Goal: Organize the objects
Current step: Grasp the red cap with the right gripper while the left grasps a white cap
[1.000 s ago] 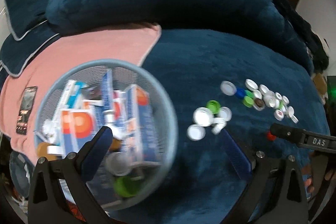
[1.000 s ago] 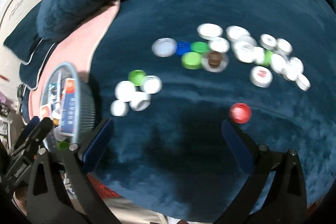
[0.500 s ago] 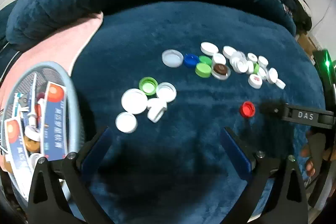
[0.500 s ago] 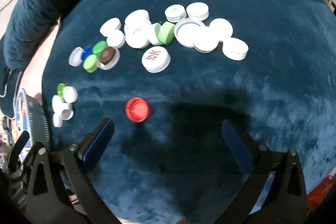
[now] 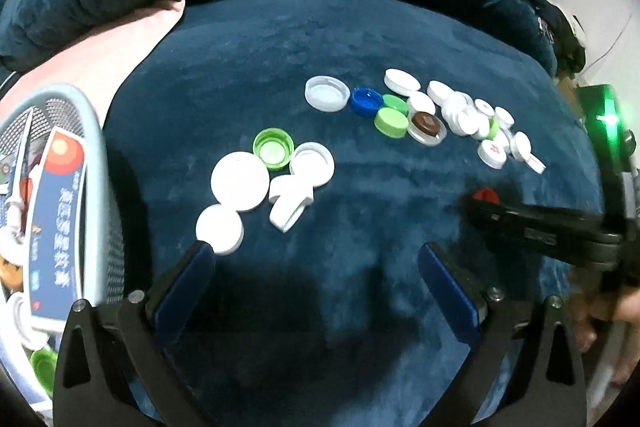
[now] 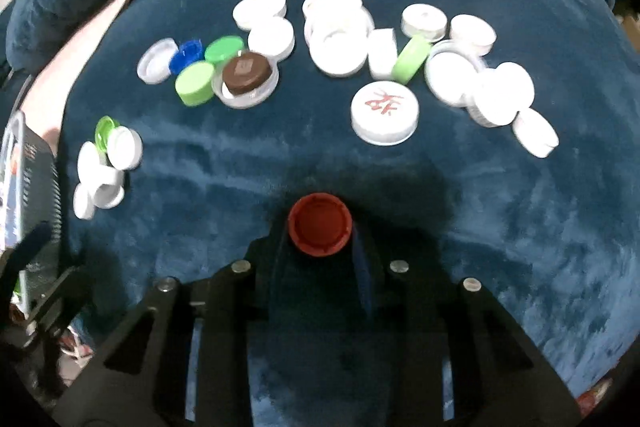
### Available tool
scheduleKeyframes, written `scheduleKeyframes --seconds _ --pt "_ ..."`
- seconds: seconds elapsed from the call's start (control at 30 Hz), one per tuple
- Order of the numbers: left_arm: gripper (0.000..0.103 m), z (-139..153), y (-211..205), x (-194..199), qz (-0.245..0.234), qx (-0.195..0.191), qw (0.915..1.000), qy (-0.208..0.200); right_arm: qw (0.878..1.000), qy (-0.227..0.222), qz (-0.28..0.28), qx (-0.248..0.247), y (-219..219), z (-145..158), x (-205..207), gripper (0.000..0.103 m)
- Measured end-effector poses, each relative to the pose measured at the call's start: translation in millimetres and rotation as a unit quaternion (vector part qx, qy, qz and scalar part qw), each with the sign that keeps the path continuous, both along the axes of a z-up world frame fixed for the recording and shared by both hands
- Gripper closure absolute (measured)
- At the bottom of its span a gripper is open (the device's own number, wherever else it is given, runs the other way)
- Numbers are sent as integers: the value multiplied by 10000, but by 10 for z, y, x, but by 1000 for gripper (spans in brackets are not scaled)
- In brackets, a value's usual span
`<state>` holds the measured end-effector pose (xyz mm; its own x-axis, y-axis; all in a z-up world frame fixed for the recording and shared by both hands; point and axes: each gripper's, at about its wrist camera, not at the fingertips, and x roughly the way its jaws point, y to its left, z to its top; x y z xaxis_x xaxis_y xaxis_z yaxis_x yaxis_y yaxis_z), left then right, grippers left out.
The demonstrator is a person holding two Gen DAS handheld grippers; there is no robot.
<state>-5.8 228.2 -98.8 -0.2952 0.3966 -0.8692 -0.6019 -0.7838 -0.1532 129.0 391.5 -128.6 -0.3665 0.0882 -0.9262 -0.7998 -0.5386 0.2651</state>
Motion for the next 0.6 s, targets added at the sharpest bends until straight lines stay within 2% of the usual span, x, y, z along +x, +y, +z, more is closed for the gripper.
scheduleKeyframes --seconds 0.2,0.3,0.37,0.43,0.5,0.53,0.6 --pt "1 -220 198 -100 -71 107 9999 -23 9993 252 -138 -230 48 41 157 72" --pt "1 -299 325 -74 -422 270 9987 -103 9992 275 -157 -252 18 66 188 72" --pt "1 -287 388 14 -879 553 9939 -384 9990 309 -222 -242 16 101 225 72" --pt "1 -204 391 114 -1125 743 9901 -381 9986 351 -304 -241 37 126 263 72" --pt "1 -137 337 150 -1016 663 9925 -149 9982 382 -382 -254 48 139 282 72" --pt "1 -129 287 129 -842 560 9948 -94 9962 438 -702 -277 59 134 255 72" --pt "1 -157 204 58 -515 344 9981 -65 9960 444 -720 -295 62 131 235 72"
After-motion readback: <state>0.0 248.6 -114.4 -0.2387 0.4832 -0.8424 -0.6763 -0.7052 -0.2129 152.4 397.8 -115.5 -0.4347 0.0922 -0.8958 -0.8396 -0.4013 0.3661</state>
